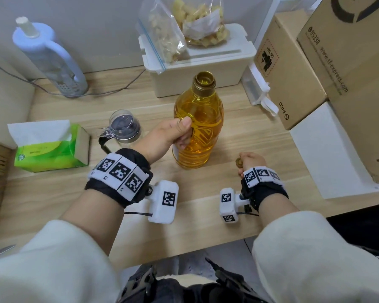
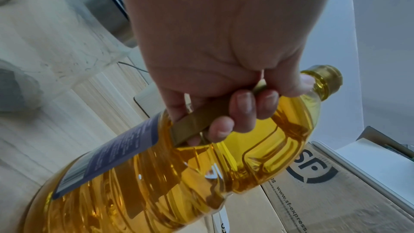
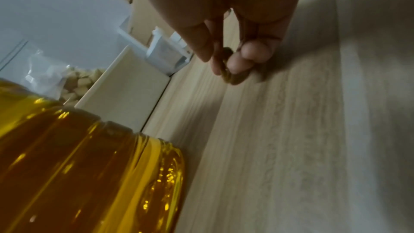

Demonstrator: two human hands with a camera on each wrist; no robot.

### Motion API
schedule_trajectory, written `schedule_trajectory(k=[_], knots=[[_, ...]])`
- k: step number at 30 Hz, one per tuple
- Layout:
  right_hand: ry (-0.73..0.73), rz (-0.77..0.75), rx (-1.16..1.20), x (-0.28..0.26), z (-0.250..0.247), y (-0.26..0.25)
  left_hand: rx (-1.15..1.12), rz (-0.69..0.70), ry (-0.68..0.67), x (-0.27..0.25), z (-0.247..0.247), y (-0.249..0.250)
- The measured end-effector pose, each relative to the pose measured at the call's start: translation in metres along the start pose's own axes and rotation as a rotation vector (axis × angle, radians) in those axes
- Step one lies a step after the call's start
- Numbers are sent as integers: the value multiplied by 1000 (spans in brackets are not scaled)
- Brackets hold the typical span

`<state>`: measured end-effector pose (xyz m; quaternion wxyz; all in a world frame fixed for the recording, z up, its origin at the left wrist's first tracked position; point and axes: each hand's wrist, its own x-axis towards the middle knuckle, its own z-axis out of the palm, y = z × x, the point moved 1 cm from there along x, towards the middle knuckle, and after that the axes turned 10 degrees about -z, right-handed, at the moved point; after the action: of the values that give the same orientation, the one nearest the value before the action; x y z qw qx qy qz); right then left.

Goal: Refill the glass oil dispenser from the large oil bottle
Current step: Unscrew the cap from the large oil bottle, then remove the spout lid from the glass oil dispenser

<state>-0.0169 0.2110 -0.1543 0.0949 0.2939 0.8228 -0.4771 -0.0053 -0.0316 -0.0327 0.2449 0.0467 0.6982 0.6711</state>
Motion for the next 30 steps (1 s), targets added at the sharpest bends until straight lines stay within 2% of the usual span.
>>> schedule_trajectory(k=[3,5,11,13,15,18,20,22,24,25,26,28,30], knots=[[77,-90,-106,-7,-8,-11,7,3,15,-1,1,0],[153,-189,-82,-17,-19,-36,18,11,32,-1,2,1],[304,-722,256,-78,-44,-154,50,-22,98,-9,4,3],[290,-862,362,-110,-47,-190,99,-40,139,-18,1,5],[213,-1010,430,-142,-44,-217,98,-15,214,-33,-8,5],[26,-1176,440,-181,-24,-233,-38,75,437,-64,-33,2],[-134,-1208,379,-197,1,-235,-203,154,635,-85,-53,-2],[-299,-1175,270,-203,33,-228,-302,186,872,-100,-71,-15],[-413,-1124,78,-199,64,-217,-341,104,1082,-108,-85,-36],[-449,-1101,-12,-195,77,-210,-350,35,1131,-107,-89,-49],[-463,-1074,-69,-189,87,-203,-339,-35,1122,-105,-91,-59],[-454,-993,-113,-178,100,-189,-273,-125,981,-99,-89,-75],[-436,-916,-158,-171,108,-177,-221,-107,870,-95,-84,-78]])
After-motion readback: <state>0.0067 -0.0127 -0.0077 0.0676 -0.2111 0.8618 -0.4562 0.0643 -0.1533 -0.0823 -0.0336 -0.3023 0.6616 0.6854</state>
